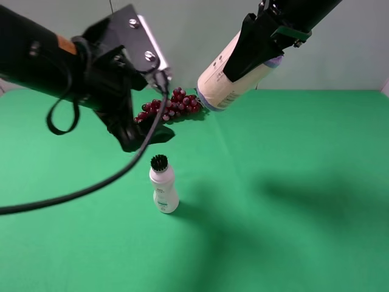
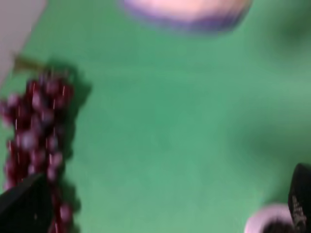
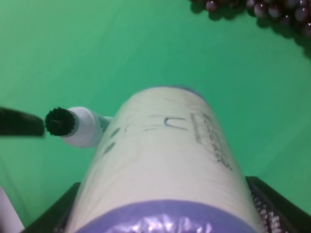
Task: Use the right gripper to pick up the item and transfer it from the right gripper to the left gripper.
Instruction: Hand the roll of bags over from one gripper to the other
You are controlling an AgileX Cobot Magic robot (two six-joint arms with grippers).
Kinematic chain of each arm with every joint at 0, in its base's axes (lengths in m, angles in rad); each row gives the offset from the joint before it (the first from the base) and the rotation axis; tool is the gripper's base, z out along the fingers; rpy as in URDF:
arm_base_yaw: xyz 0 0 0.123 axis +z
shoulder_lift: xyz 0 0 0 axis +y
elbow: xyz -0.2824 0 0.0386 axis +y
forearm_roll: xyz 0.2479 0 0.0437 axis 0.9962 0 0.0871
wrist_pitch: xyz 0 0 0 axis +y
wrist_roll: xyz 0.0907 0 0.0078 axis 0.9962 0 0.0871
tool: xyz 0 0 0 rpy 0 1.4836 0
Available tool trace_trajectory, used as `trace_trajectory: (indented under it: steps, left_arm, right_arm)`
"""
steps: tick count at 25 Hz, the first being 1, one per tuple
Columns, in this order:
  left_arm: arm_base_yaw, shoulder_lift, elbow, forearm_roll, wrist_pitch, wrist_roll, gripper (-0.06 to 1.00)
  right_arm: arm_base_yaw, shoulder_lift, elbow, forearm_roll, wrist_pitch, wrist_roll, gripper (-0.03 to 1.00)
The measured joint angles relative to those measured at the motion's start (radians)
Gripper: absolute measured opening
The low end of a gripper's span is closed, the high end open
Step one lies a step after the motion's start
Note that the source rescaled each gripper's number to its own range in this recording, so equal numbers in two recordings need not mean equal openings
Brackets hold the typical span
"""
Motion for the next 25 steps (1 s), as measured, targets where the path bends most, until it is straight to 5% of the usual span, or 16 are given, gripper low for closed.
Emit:
trace_trajectory:
  steps: [12,25]
  left_arm:
    - [-0.061,0.037,-0.007,0.000,-0.227,0.026,0.92]
    - [-0.098,0.037,-0.007,0.001,-0.261,0.032,0.92]
  right_arm:
    - [0.000,0.000,0.000,0.087,0.050,-0.053,0.04]
    - [0.000,0.000,0.000,0.152,0.029,-0.099,0.04]
